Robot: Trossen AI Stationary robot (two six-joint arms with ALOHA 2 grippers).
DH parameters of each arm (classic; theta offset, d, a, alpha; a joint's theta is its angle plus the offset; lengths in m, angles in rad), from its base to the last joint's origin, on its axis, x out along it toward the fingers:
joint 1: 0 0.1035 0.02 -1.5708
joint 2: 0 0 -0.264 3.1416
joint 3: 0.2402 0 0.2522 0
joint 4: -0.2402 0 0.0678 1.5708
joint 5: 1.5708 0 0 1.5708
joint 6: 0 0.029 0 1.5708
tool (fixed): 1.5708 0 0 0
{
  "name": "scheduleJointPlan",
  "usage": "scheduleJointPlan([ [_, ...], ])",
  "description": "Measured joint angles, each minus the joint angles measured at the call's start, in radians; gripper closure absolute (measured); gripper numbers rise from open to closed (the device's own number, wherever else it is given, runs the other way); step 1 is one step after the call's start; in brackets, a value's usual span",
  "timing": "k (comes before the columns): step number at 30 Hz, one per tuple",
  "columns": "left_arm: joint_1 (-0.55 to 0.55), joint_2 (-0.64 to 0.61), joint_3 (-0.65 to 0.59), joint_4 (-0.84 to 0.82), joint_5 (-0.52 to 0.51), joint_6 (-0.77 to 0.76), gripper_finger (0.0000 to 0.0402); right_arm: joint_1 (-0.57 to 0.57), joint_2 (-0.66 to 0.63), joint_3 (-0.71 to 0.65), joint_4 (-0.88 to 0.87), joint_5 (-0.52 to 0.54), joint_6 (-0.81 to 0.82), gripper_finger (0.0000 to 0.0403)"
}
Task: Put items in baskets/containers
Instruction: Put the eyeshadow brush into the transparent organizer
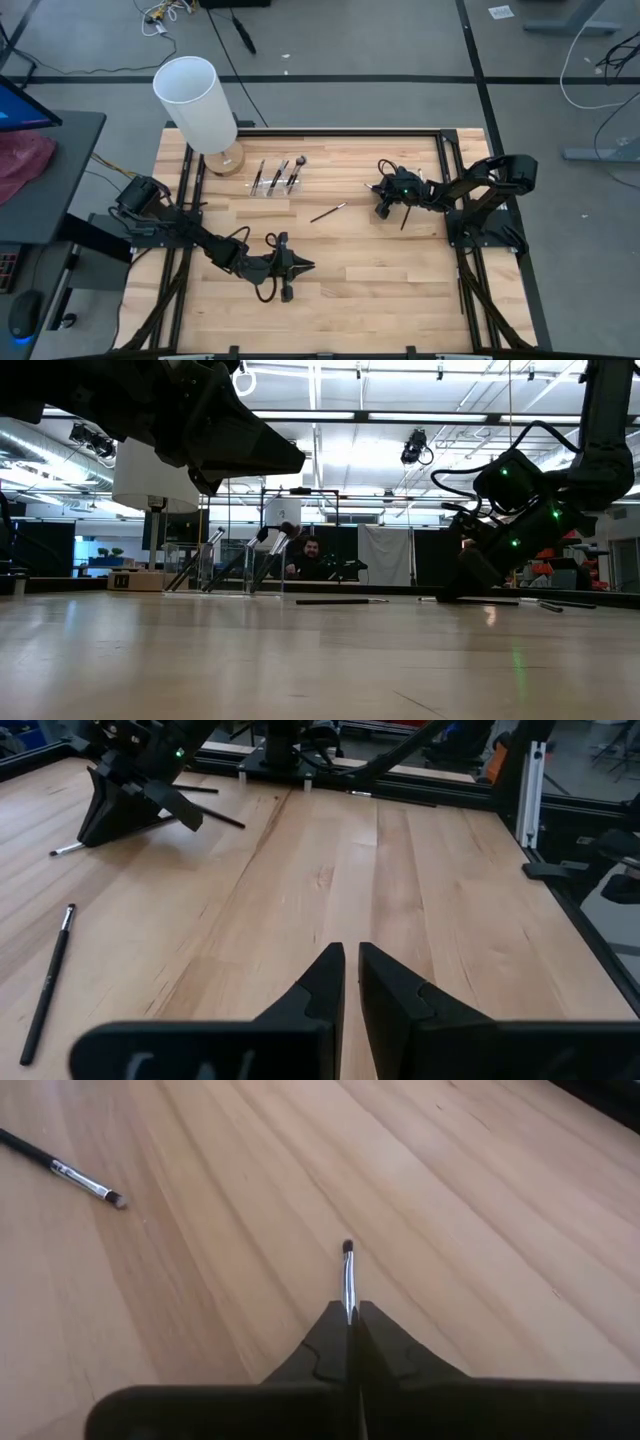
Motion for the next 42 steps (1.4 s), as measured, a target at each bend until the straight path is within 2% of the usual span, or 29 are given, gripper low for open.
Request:
scheduleJointPlan([
  [12, 0.000, 0.000, 0.000, 0.000, 0.001, 0.000, 0.0367, 0.013, 0.000, -0.001, 0.013, 0.002, 0.035, 0.0396],
  [19, 0.000, 0.000, 0.000, 0.000, 0.001, 0.000, 0.0367, 0.013, 0.000, -0.001, 0.022, -0.002, 0.057, 0.0339],
  [25, 0.000, 0.000, 0.000, 0.000, 0.001, 0.000, 0.0367, 0.007, 0.001, -0.045, 0.111, -0.012, 0.054, 0.0294],
  [42, 0.000, 0.000, 0.000, 0.000, 0.001, 0.001, 0.0367, 0.018, 0.000, -0.080, 0.177, -0.010, 0.021, 0.0264],
])
